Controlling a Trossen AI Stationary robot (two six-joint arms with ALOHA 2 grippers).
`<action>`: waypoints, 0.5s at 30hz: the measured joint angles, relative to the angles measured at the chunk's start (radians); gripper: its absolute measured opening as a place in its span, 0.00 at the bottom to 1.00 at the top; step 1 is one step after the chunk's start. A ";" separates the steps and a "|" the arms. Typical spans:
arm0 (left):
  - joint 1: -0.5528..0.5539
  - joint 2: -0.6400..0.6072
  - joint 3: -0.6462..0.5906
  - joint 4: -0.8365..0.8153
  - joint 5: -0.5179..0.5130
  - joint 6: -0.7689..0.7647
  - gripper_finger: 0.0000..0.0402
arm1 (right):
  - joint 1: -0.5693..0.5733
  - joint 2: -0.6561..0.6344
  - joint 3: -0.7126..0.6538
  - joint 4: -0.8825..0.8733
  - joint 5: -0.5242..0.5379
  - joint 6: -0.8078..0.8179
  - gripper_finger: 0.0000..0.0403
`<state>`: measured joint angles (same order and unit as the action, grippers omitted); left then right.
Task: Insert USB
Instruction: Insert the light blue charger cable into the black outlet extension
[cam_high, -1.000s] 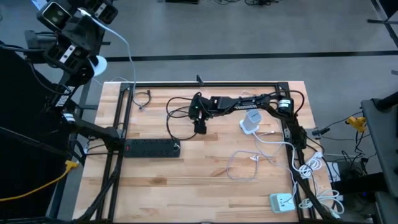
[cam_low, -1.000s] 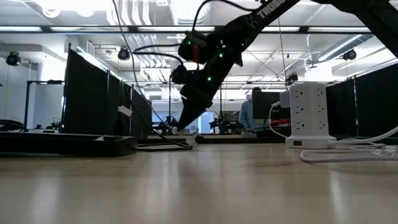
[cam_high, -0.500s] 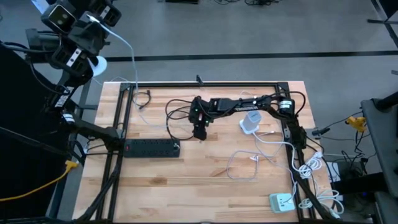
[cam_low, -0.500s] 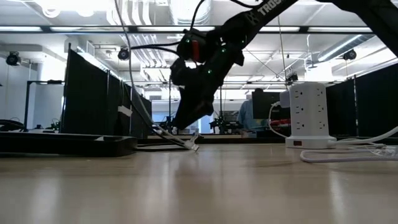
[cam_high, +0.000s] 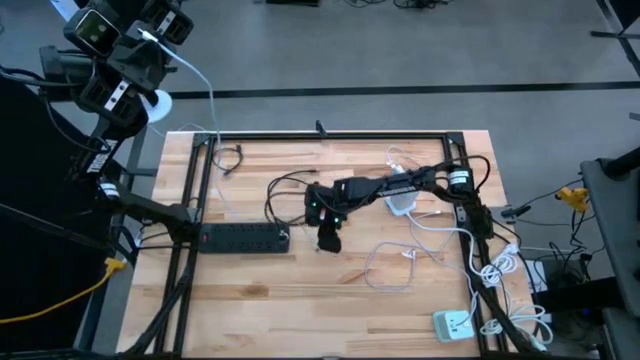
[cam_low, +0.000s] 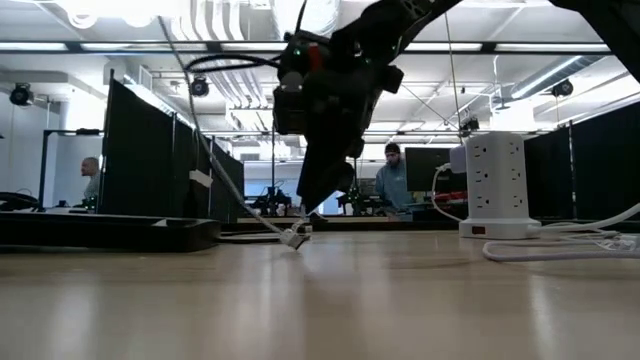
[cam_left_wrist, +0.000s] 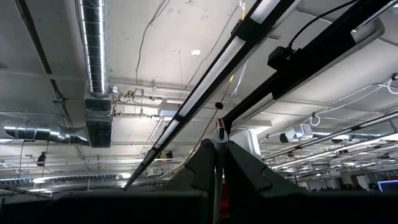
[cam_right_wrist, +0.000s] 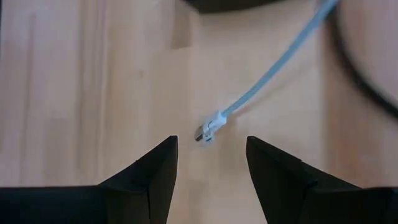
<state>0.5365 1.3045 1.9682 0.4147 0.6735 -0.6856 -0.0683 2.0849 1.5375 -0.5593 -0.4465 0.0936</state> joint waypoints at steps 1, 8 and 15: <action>0.000 0.000 0.000 -0.003 0.000 0.000 0.03 | 0.006 0.004 0.000 0.017 0.001 0.022 0.43; 0.000 -0.002 0.000 -0.022 0.007 0.000 0.03 | 0.048 0.012 0.000 0.043 0.034 0.158 0.43; 0.000 -0.004 0.000 -0.038 0.076 -0.002 0.03 | 0.094 0.012 -0.001 0.118 0.076 0.456 0.43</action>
<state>0.5365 1.3001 1.9678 0.3771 0.7499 -0.6881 0.0258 2.0969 1.5364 -0.4412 -0.3705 0.5494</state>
